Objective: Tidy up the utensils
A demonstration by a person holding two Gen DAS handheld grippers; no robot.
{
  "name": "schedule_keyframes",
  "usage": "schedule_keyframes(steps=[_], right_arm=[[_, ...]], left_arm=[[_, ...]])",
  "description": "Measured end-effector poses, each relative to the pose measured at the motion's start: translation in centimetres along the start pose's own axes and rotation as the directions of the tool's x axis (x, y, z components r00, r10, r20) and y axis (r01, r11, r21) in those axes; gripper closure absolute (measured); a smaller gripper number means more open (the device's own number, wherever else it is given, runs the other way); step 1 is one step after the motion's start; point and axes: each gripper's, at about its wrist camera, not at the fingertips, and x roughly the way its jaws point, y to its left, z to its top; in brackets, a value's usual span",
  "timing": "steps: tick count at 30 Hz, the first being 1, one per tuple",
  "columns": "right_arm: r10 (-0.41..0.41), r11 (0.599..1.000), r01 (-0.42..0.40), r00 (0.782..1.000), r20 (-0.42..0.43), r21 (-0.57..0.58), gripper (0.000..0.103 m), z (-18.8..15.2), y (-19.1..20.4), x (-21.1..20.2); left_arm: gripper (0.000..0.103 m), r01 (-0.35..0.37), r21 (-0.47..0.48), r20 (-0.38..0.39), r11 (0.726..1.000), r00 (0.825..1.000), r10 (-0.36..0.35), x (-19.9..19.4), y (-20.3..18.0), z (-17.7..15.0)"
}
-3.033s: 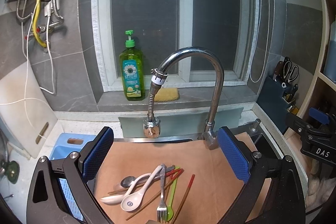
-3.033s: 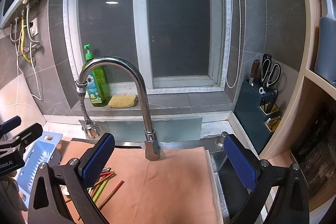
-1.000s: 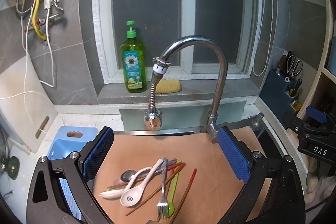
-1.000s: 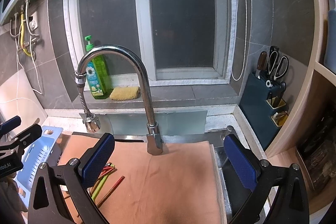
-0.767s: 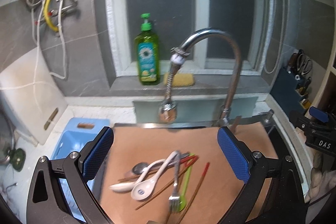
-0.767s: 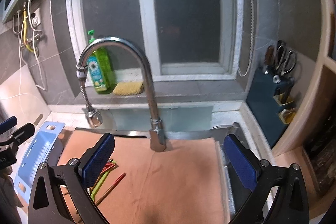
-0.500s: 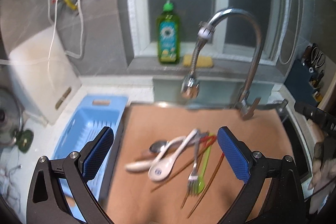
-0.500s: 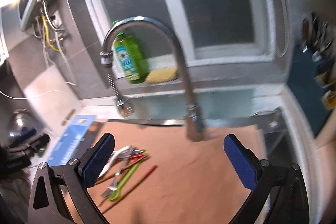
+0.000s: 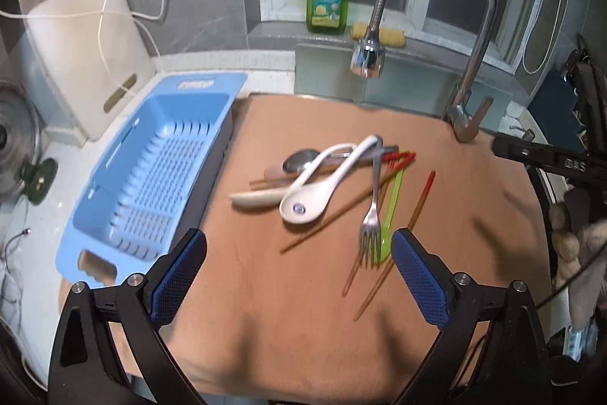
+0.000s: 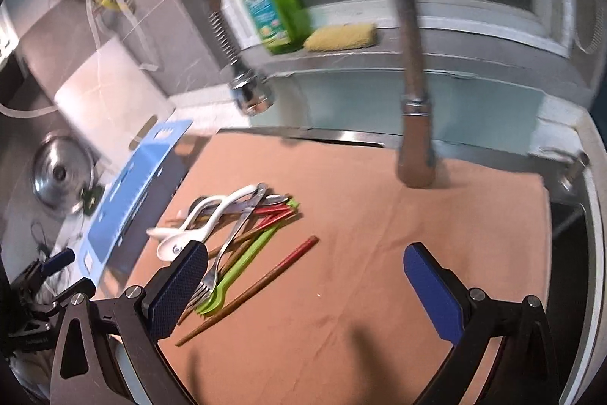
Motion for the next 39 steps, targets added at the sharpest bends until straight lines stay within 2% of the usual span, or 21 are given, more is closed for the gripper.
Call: schedule_keyframes(steps=[1, 2, 3, 4, 5, 7, 11, 16, 21, 26, 34, 36, 39], right_arm=[[0.009, 1.000, -0.009, 1.000, -0.015, -0.028, 0.013, 0.2, 0.5, 0.6], [0.020, 0.998, -0.023, 0.999, -0.040, -0.057, 0.024, 0.4, 0.9, 1.4], [0.042, 0.995, -0.049, 0.996, -0.081, -0.085, 0.041, 0.7, 1.5, 2.5], [0.059, 0.992, -0.070, 0.993, -0.107, -0.102, 0.050, 0.8, 1.9, 3.3], [0.074, 0.988, -0.091, 0.987, -0.140, -0.123, 0.063, 0.9, 2.4, 4.3], [0.071, 0.977, -0.109, 0.977, -0.200, -0.186, 0.067, 1.1, 3.5, 6.5], [0.067, 0.950, -0.147, 0.957, -0.281, -0.274, 0.086, 1.2, 5.4, 9.1], [0.045, 0.921, -0.183, 0.927, -0.371, -0.344, 0.093, 1.2, 7.3, 12.3], [-0.004, 0.890, -0.191, 0.905, -0.425, -0.415, 0.093, 1.0, 8.5, 14.2], [-0.019, 0.866, -0.200, 0.902, -0.431, -0.458, 0.093, 1.4, 9.8, 15.0], [-0.023, 0.847, -0.235, 0.880, -0.475, -0.478, 0.093, 0.9, 11.6, 16.7], [-0.036, 0.837, -0.230, 0.883, -0.468, -0.497, 0.093, 0.6, 11.8, 16.5], [-0.029, 0.841, -0.237, 0.878, -0.477, -0.487, 0.093, 0.4, 11.2, 16.0]], left_arm=[[0.007, -0.001, -0.002, -0.004, 1.000, 1.000, 0.001, 0.0, 0.1, -0.2], [0.007, -0.003, -0.004, -0.007, 1.000, 1.000, 0.003, 0.0, 0.1, -0.4], [0.009, -0.005, -0.006, -0.009, 1.000, 1.000, 0.005, -0.1, 0.2, -0.5], [0.010, -0.005, -0.008, -0.009, 1.000, 1.000, 0.005, -0.2, 0.3, -0.6], [0.013, -0.005, -0.009, -0.009, 1.000, 1.000, 0.005, -0.2, 0.4, -0.7], [0.017, -0.004, -0.014, -0.007, 1.000, 1.000, 0.004, -0.5, 0.7, -1.0], [0.019, -0.007, -0.026, -0.005, 1.000, 1.000, 0.007, -1.1, 1.5, -1.6], [0.020, -0.012, -0.058, -0.009, 0.998, 1.000, 0.011, -1.7, 2.6, -2.3], [0.020, -0.027, -0.087, -0.014, 0.996, 1.000, 0.026, -2.1, 3.7, -2.9], [0.020, -0.033, -0.110, -0.014, 0.993, 0.999, 0.032, -2.1, 4.3, -3.0], [0.020, -0.028, -0.111, -0.017, 0.993, 1.000, 0.026, -1.9, 4.3, -2.7], [0.020, -0.024, -0.107, -0.017, 0.994, 1.000, 0.022, -1.8, 4.2, -2.6], [0.020, -0.019, -0.098, -0.017, 0.995, 1.000, 0.017, -1.7, 3.9, -2.6]])
